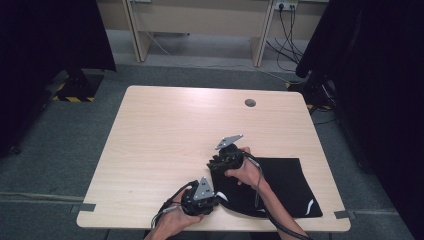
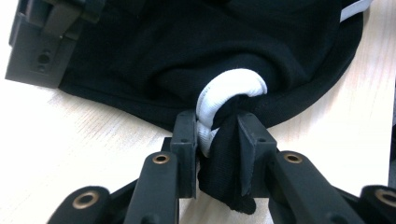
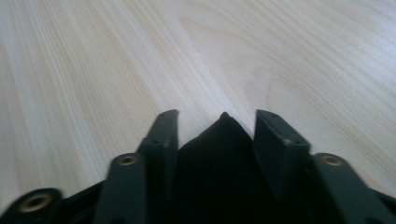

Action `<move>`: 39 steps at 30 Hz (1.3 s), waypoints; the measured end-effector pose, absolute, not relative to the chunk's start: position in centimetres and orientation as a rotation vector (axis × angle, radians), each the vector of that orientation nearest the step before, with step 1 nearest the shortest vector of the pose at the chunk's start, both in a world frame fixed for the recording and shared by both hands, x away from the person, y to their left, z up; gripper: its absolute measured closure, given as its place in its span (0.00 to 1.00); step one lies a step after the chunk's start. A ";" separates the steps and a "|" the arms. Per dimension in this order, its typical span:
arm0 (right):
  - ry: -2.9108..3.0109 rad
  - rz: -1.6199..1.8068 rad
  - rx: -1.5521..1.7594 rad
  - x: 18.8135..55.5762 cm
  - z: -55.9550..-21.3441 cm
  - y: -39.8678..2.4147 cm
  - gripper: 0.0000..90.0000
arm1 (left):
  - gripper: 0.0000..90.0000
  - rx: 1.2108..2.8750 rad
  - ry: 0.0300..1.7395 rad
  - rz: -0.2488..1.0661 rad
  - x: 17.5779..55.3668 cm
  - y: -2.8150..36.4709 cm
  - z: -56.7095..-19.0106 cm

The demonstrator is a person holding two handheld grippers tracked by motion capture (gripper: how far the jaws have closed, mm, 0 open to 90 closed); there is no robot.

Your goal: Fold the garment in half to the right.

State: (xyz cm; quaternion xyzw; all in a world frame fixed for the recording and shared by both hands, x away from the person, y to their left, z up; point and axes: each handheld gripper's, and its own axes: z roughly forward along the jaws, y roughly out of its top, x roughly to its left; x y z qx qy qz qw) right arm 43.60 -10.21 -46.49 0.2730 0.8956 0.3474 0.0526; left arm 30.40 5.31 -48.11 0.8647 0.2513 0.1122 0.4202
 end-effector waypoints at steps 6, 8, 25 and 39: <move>2.730 1.070 0.791 43.9 -46.4 -10.6 0.89 | 0.81 2.168 0.596 0.301 30.5 5.2 -48.0; 2.716 1.108 0.795 44.0 -46.0 -10.8 0.91 | 0.81 2.160 0.595 0.291 30.4 5.2 -47.8; 2.547 1.393 0.726 42.6 -39.4 -13.3 0.94 | 0.82 2.097 0.481 0.360 29.8 5.6 -41.2; 2.437 1.479 0.798 41.6 -37.9 -20.3 0.94 | 0.82 2.134 0.405 0.345 30.9 -0.4 -39.0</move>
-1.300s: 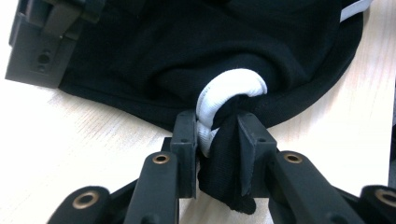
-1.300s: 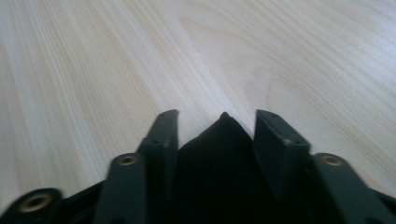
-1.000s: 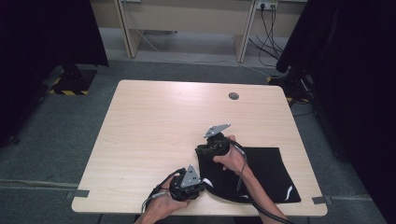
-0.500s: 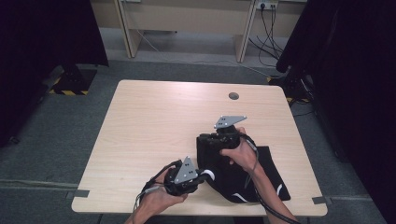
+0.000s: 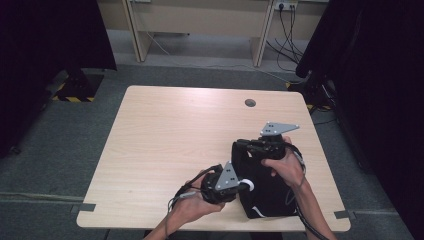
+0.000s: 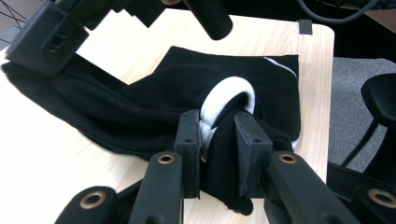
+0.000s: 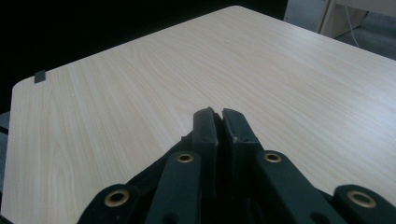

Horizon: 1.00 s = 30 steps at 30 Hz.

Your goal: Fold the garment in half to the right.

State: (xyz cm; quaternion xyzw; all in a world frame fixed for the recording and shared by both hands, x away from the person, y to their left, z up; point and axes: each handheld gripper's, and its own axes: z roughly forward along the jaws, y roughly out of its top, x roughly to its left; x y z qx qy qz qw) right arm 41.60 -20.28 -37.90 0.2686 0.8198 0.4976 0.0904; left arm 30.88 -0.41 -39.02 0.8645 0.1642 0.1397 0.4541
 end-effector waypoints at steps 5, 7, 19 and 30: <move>2.407 1.483 0.859 41.3 -38.8 -23.0 0.94 | 0.81 2.153 0.388 0.317 31.5 -3.0 -39.5; 2.395 1.477 0.884 41.2 -39.2 -24.2 0.94 | 0.81 2.159 0.375 0.300 31.7 -4.1 -39.8; 2.356 1.432 1.022 41.2 -41.6 -28.8 0.92 | 0.81 2.187 0.382 0.235 32.7 -9.4 -43.0; 2.277 1.295 1.196 41.5 -41.7 -29.8 0.45 | 0.31 2.028 0.429 0.172 33.0 -7.5 -42.0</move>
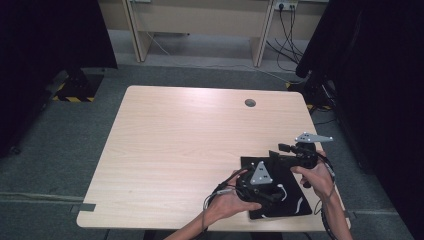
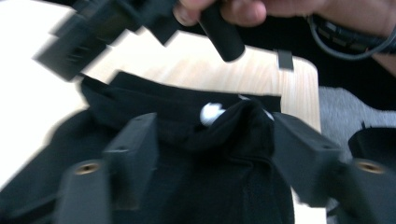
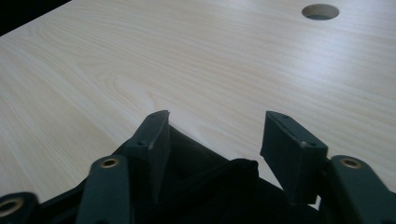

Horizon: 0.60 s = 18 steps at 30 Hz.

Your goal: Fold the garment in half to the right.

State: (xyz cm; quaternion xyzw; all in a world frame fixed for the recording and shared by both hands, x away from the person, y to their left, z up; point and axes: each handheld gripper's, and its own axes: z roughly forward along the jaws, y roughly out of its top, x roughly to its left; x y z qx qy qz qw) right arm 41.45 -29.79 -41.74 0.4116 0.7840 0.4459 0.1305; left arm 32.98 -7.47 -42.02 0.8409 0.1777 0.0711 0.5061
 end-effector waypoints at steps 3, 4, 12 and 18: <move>2.265 1.267 1.206 41.3 -41.1 -29.7 0.41 | 0.23 1.992 0.471 0.139 32.7 -5.6 -41.6; 2.262 1.242 1.207 41.3 -40.9 -29.6 0.41 | 0.21 1.992 0.496 0.133 32.7 -4.9 -41.8; 2.329 1.004 1.308 42.2 -42.8 -28.8 0.38 | 0.13 2.119 0.659 0.214 32.9 -4.9 -46.2; 2.415 0.923 1.307 43.3 -45.2 -29.8 0.81 | 0.12 2.185 0.667 0.251 32.8 -6.0 -47.9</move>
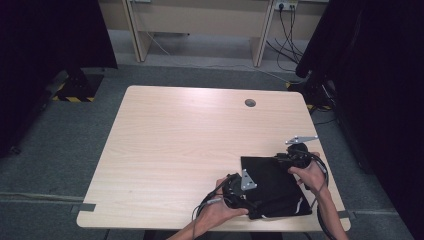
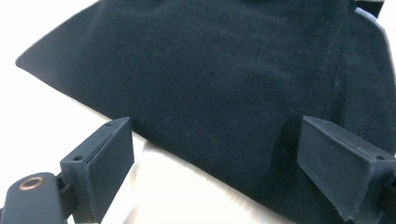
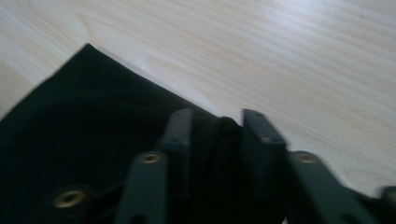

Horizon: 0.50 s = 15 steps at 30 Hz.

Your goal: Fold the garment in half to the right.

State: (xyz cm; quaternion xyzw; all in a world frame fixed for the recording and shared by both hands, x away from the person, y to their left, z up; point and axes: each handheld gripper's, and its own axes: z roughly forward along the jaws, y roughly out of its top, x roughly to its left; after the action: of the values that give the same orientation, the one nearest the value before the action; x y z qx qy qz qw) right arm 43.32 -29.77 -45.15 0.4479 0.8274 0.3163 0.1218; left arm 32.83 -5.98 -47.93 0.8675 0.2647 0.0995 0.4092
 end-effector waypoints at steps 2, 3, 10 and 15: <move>2.413 0.950 1.286 43.2 -45.0 -30.1 0.91 | 0.12 2.191 0.664 0.265 32.7 -6.0 -47.9; 2.398 0.969 1.273 43.1 -44.7 -30.3 0.93 | 0.12 2.189 0.670 0.265 32.6 -6.1 -47.9; 2.290 0.964 1.187 40.6 -41.7 -31.1 0.95 | 0.14 2.175 0.707 0.261 32.3 -6.1 -48.0; 2.291 0.804 1.279 40.8 -44.8 -32.2 0.95 | 0.14 2.166 0.732 0.251 32.4 -6.1 -48.1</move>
State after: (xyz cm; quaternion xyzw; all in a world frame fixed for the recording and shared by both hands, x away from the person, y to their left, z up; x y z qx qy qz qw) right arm 40.81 -32.22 -44.79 0.4569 0.8184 0.2872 0.1976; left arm 32.40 -6.10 -48.10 0.8595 0.2906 0.0996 0.4085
